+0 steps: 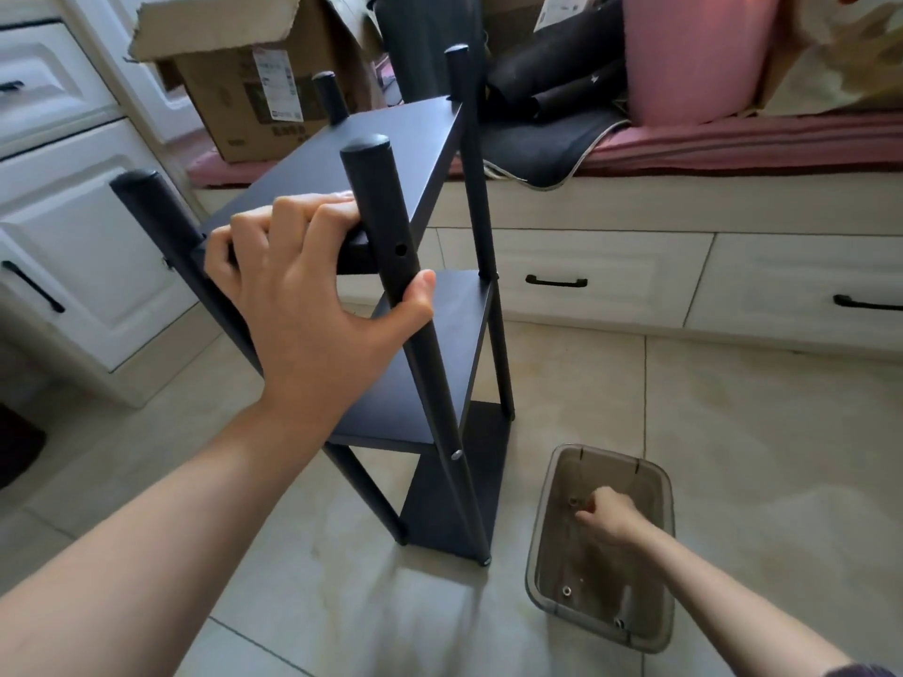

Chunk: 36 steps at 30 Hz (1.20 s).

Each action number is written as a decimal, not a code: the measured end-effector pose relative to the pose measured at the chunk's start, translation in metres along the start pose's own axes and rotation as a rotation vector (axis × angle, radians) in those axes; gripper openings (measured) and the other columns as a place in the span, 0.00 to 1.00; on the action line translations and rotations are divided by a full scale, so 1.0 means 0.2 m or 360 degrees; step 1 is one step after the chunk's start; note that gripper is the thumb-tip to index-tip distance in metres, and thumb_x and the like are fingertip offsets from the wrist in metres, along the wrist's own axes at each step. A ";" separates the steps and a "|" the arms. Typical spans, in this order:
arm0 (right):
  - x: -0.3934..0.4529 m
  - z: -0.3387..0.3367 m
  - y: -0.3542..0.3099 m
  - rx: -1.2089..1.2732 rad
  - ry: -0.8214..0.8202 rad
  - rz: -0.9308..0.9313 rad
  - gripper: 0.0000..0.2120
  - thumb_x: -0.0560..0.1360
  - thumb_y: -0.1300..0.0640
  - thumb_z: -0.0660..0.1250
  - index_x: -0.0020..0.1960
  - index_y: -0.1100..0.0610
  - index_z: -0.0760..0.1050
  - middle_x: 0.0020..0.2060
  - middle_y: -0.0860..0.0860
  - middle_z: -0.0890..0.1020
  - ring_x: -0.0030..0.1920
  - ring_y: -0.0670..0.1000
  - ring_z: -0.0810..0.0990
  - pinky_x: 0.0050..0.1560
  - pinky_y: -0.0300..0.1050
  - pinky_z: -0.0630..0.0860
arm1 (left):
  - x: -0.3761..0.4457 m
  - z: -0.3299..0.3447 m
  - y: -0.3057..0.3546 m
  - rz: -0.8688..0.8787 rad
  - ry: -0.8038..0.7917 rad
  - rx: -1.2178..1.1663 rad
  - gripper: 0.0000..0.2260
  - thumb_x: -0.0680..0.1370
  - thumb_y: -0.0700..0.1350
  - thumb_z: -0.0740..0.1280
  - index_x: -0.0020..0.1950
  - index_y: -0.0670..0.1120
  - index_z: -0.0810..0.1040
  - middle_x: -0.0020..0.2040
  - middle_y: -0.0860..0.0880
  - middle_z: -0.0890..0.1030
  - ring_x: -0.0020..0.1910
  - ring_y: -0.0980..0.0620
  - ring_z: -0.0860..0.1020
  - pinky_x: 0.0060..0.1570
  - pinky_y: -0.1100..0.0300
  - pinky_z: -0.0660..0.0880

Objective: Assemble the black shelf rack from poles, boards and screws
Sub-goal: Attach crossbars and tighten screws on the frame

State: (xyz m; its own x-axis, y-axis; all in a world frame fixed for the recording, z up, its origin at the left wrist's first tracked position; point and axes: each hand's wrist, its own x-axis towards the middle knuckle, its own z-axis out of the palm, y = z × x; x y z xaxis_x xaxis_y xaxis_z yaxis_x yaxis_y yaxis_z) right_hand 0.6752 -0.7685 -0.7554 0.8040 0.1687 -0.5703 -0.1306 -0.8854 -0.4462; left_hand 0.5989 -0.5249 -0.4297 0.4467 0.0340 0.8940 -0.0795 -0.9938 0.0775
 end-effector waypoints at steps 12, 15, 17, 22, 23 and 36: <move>0.16 0.11 0.13 -0.0483 0.0229 -0.0134 0.14 0.81 0.62 0.54 0.38 0.52 0.64 0.53 0.55 0.79 0.52 0.54 0.79 0.49 0.43 0.73 | 0.00 0.00 0.00 0.0024 -0.0022 0.0043 0.19 0.74 0.60 0.68 0.49 0.44 0.79 0.51 0.47 0.79 0.55 0.41 0.74 0.59 0.49 0.62; 0.17 0.14 0.14 -0.0656 0.0262 -0.0207 0.11 0.82 0.61 0.53 0.52 0.54 0.75 0.58 0.56 0.78 0.57 0.55 0.78 0.55 0.44 0.74 | 0.00 0.00 0.00 0.0016 -0.0028 0.0032 0.19 0.74 0.60 0.68 0.49 0.44 0.79 0.51 0.48 0.79 0.56 0.42 0.74 0.59 0.47 0.64; 0.19 0.17 0.13 -0.0800 0.0279 -0.0247 0.14 0.82 0.62 0.54 0.58 0.54 0.77 0.58 0.54 0.79 0.58 0.54 0.79 0.55 0.45 0.76 | 0.00 0.00 0.00 0.0016 -0.0037 0.0032 0.19 0.74 0.60 0.67 0.49 0.44 0.79 0.51 0.47 0.79 0.56 0.41 0.74 0.60 0.46 0.64; 0.19 0.18 0.12 -0.0957 0.0311 -0.0320 0.17 0.83 0.63 0.54 0.70 0.57 0.70 0.63 0.54 0.76 0.60 0.53 0.79 0.54 0.44 0.77 | 0.00 0.00 -0.01 0.0037 -0.0036 0.0021 0.19 0.74 0.60 0.68 0.49 0.44 0.78 0.51 0.47 0.79 0.55 0.41 0.74 0.59 0.44 0.65; 0.19 0.18 0.12 -0.0939 0.0334 -0.0346 0.18 0.83 0.61 0.55 0.72 0.58 0.67 0.63 0.54 0.75 0.60 0.53 0.79 0.52 0.43 0.76 | 0.00 0.00 -0.01 0.0037 -0.0032 0.0015 0.18 0.73 0.60 0.68 0.48 0.44 0.78 0.51 0.47 0.79 0.55 0.41 0.74 0.59 0.44 0.65; -0.32 -0.22 -0.20 -0.0543 0.0418 -0.0481 0.07 0.77 0.54 0.59 0.45 0.57 0.68 0.46 0.57 0.82 0.47 0.57 0.81 0.39 0.47 0.68 | 0.00 -0.01 0.01 -0.0030 -0.0065 0.0046 0.20 0.72 0.63 0.67 0.53 0.49 0.80 0.54 0.50 0.80 0.57 0.44 0.74 0.61 0.46 0.63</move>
State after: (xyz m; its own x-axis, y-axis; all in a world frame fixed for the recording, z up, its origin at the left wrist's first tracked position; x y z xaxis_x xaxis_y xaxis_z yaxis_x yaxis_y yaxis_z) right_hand 0.6547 -0.7640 -0.6707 0.9008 0.3626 -0.2391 0.2904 -0.9122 -0.2891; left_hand 0.5967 -0.5257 -0.4286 0.4839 0.0488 0.8738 -0.0453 -0.9957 0.0807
